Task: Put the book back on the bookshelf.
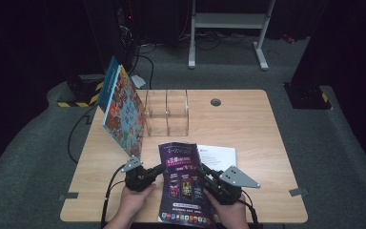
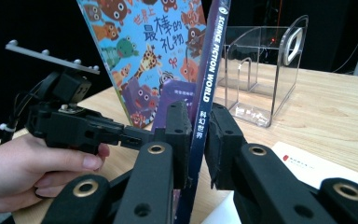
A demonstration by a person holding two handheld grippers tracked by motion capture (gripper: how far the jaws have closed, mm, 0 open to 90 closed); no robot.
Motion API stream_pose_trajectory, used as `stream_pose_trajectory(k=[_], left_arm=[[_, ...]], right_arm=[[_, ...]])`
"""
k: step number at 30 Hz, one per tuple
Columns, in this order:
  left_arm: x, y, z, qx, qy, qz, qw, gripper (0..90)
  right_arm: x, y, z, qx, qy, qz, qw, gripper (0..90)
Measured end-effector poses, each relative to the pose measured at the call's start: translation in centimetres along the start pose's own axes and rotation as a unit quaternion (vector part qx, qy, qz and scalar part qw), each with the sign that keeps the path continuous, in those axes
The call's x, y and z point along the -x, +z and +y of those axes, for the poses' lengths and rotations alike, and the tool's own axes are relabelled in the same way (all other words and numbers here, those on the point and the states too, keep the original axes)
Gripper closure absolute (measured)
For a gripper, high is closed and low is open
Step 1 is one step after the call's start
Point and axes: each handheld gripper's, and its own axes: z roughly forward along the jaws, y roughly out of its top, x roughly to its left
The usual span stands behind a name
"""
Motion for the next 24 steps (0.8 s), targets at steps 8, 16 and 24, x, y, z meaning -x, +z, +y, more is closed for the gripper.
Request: stream_pose_trajectory(k=[8, 16, 24], left_arm=[[0.8, -2.4, 1.4, 0.061, 0.044, 0.03, 0.9967, 87.0], [1.3, -3.8, 2.4, 0.105, 0.061, 0.048, 0.9914, 87.6], [1.2, -4.2, 3.3, 0.124, 0.066, 0.058, 0.9884, 87.9]], right_arm=[[0.5, 0.3, 1.4, 0.012, -0.004, 0.001, 0.9999, 82.1], [0.9, 1.0, 2.8, 0.024, -0.019, 0.0, 0.9995, 82.2], [0.7, 1.8, 3.4, 0.024, -0.028, 0.006, 0.9993, 81.8]])
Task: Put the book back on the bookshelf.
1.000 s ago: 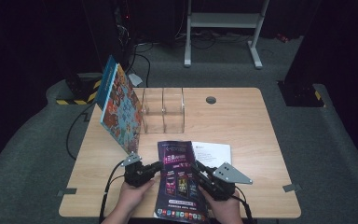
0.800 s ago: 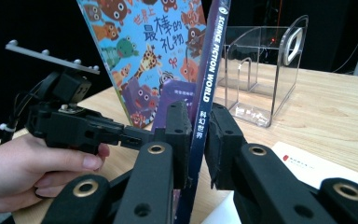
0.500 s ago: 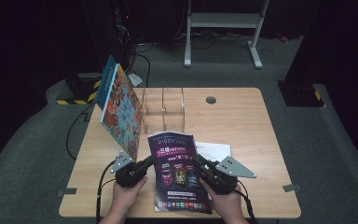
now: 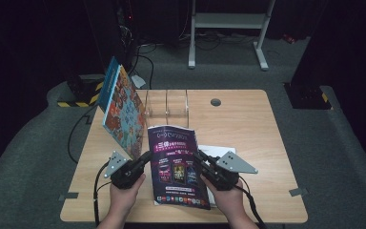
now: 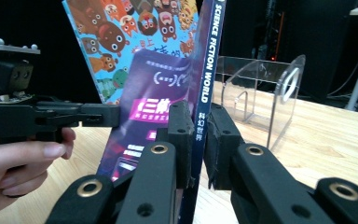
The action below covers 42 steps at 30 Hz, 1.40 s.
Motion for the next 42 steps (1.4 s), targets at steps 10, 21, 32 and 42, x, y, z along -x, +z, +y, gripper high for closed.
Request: stream_pose_trajectory(k=[10, 21, 32, 42], left_arm=[[-0.1, 0.3, 1.3, 0.022, 0.006, 0.008, 0.9997, 88.0], [0.3, 0.1, 1.7, 0.049, 0.016, 0.019, 0.9985, 88.1], [0.7, -0.3, 1.5, 0.058, 0.023, 0.019, 0.9979, 88.5], [0.4, -0.2, 1.6, 0.057, 0.023, 0.031, 0.9976, 89.8]], right_arm=[[-0.3, 0.3, 0.9, 0.009, -0.018, 0.0, 0.9998, 81.2], [-0.3, -0.6, 1.3, 0.015, -0.023, 0.01, 0.9996, 82.0], [-1.1, -2.4, 1.5, -0.006, -0.004, 0.029, 0.9995, 82.8], [-2.0, -2.6, 1.8, -0.002, -0.026, 0.039, 0.9989, 84.2]])
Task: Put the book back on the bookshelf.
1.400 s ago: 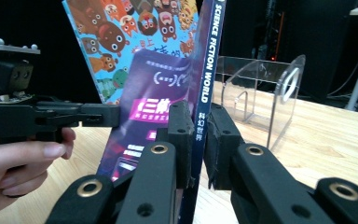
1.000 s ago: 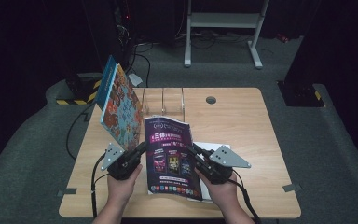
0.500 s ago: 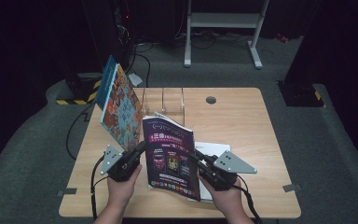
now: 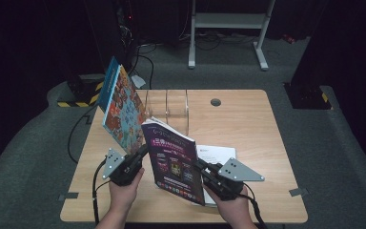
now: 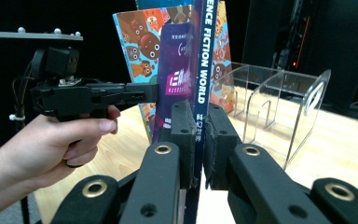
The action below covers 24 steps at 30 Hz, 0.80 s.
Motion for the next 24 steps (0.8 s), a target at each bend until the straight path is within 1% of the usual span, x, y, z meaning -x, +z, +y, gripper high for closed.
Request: stream_pose_trajectory(k=[3, 4, 6, 8, 10, 11, 13, 14, 15, 16, 17, 18, 21, 24], left_arm=[[-0.2, 0.2, 0.3, 0.001, -0.001, 0.01, 0.9999, 90.0], [-0.2, 0.2, 0.3, 0.001, -0.001, 0.01, 0.9999, 90.0], [-0.5, 0.4, 0.6, 0.001, 0.001, 0.015, 0.9999, 90.0], [-0.9, 0.8, 1.1, 0.002, 0.002, 0.022, 0.9997, 90.0], [-0.9, 1.0, 1.4, 0.004, 0.002, 0.024, 0.9997, 90.0], [-1.0, 1.5, 1.7, 0.007, 0.008, 0.032, 0.9994, 90.0], [-1.0, 2.0, 1.9, 0.009, 0.009, 0.035, 0.9993, 90.0], [-1.0, 2.0, 1.9, 0.009, 0.009, 0.035, 0.9993, 90.0], [-0.9, 2.6, 2.0, 0.008, 0.011, 0.038, 0.9992, 90.0], [-0.9, 2.6, 2.0, 0.008, 0.011, 0.038, 0.9992, 90.0], [-0.7, 3.2, 2.0, 0.009, 0.013, 0.04, 0.9991, 90.0], [-0.6, 3.3, 2.0, 0.009, 0.015, 0.04, 0.9991, 90.0], [-0.3, 3.6, 1.9, 0.008, 0.017, 0.041, 0.999, 90.0], [-0.3, 3.6, 1.8, 0.004, 0.017, 0.045, 0.9988, 89.9]], right_arm=[[0.0, 0.5, 0.2, 0.011, -0.017, -0.003, 0.9998, 84.4], [0.0, 0.5, 0.2, 0.011, -0.017, -0.003, 0.9998, 84.4], [0.1, 0.9, 0.3, 0.012, -0.026, -0.005, 0.9996, 84.4], [0.4, 1.5, 0.5, 0.015, -0.032, -0.007, 0.9994, 84.4], [0.7, 1.9, 0.7, 0.019, -0.036, -0.01, 0.9991, 84.4], [1.1, 2.2, 0.9, 0.021, -0.037, -0.012, 0.999, 84.4], [1.6, 2.5, 1.0, 0.024, -0.035, -0.017, 0.999, 84.4], [1.6, 2.5, 1.0, 0.024, -0.035, -0.017, 0.999, 84.4], [2.3, 2.8, 1.2, 0.025, -0.037, -0.024, 0.9987, 84.4], [2.3, 2.8, 1.2, 0.025, -0.037, -0.024, 0.9987, 84.4], [2.8, 2.9, 1.2, 0.025, -0.032, -0.028, 0.9988, 84.4], [3.0, 2.8, 1.1, 0.025, -0.029, -0.03, 0.9988, 84.4], [3.2, 2.7, 1.1, 0.029, -0.026, -0.032, 0.9987, 84.4], [3.0, 2.5, 1.0, 0.03, -0.028, -0.032, 0.9986, 84.3]])
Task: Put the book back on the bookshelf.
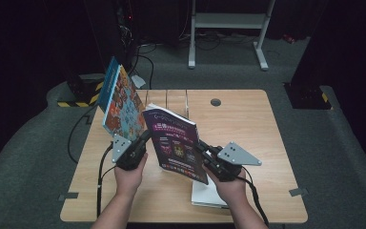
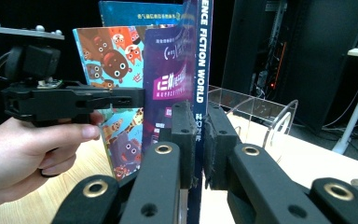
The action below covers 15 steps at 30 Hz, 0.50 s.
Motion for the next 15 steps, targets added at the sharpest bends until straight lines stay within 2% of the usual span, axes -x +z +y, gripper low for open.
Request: stream_pose_trajectory(k=[4, 8, 11, 15], left_arm=[[-0.1, -0.2, -0.3, -0.009, 0.002, 0.004, 1.0, 88.4], [-0.3, -0.3, -0.7, -0.022, -0.007, 0.003, 0.9997, 79.5], [-0.3, -0.6, -1.0, -0.027, -0.021, 0.01, 0.9994, 72.2], [0.0, -1.0, -1.1, -0.031, -0.024, 0.008, 0.9992, 68.0]], right_arm=[[-0.5, -0.2, -0.1, 0.004, -0.004, -0.002, 1.0, 84.3], [-1.3, -0.4, -0.3, 0.009, -0.013, -0.007, 0.9999, 84.3], [-1.6, -0.4, -0.2, 0.009, -0.018, -0.006, 0.9998, 84.4], [-1.8, -0.4, -0.3, 0.009, -0.01, -0.008, 0.9999, 84.3]])
